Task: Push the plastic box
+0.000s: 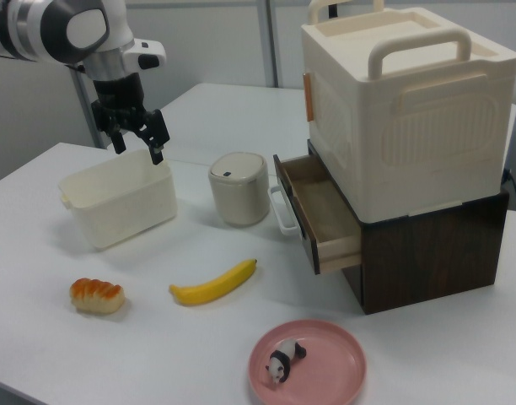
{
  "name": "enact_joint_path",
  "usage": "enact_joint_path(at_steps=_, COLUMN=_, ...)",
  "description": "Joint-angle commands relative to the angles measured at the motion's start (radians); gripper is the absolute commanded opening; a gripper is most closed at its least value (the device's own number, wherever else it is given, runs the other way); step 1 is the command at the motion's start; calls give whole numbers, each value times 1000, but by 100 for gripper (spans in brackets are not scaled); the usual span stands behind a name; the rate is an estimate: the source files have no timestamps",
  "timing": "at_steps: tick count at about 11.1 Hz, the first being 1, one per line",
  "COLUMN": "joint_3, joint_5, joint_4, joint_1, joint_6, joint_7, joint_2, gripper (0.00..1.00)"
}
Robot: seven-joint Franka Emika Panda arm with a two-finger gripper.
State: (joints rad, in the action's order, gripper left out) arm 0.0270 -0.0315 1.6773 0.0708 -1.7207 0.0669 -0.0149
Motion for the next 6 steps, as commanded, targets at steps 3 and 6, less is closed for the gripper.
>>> enact_joint_path(at_steps=3, joint_3=5, joint_5=-30, joint_4=1, joint_1=6, joint_6=-14, joint_7=-10, joint_2=-13, gripper=100)
enact_joint_path(at_steps=6, joint_3=5, joint_5=-59, joint_4=-18, joint_1=0, joint_6=-13, joint_7=-19, joint_2=-8, gripper=100)
